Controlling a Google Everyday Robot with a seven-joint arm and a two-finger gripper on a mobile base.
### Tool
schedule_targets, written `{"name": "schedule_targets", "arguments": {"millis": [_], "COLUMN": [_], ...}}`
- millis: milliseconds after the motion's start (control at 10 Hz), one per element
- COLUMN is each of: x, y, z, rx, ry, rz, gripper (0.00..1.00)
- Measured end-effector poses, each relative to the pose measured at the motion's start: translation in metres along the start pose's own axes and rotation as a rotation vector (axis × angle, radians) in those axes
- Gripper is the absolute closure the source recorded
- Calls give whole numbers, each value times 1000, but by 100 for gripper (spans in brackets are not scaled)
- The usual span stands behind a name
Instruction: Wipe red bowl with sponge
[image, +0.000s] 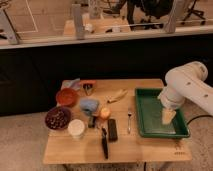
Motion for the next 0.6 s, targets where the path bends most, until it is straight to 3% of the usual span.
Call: {"name": "schedule_targets", "arguments": {"millis": [300,600], "x": [-2,-45], "y": [0,1], "z": [0,-1], "rx": [0,-3], "ry": [-3,-52], "rz": [-2,-97], "gripper": [20,20]}}
